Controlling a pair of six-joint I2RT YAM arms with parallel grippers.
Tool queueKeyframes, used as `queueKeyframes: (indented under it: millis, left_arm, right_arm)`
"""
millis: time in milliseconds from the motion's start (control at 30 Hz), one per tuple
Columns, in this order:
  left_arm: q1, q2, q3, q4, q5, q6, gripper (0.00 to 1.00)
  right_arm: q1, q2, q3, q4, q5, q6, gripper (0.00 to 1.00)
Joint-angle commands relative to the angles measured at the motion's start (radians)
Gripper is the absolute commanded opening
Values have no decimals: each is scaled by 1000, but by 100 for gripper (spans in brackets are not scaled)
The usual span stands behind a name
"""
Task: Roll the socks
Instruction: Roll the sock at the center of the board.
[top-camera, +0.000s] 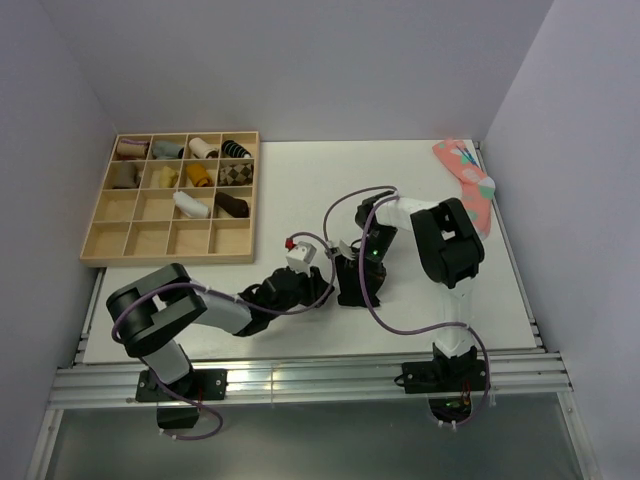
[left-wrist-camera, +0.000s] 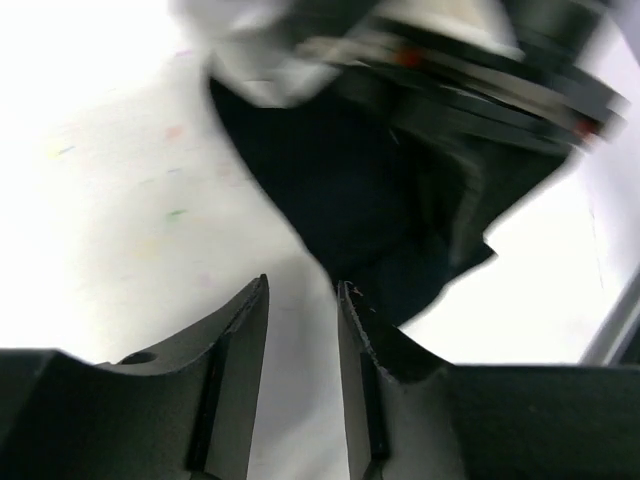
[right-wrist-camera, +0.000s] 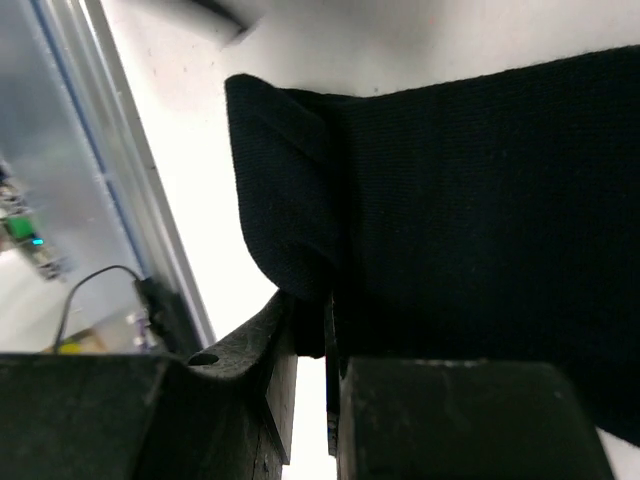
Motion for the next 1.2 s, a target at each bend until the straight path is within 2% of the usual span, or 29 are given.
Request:
queueKeyframes:
  millis: [0, 200, 500, 1167]
  left_arm:
    - [-53, -23, -21, 222, -20, 181, 40]
    - [-61, -9, -2, 273, 147, 293, 47]
    - [-76, 82, 106, 144, 310, 426, 50]
    - [-78, 247, 155, 156, 293, 454, 49]
  right_arm:
    - [-4, 44, 25, -27, 65, 6, 5]
    - [-6, 64, 39, -18, 58, 44, 6]
    - [-9, 87, 80, -44, 32, 69, 5]
    - [-16, 106, 85, -60, 32, 75, 5]
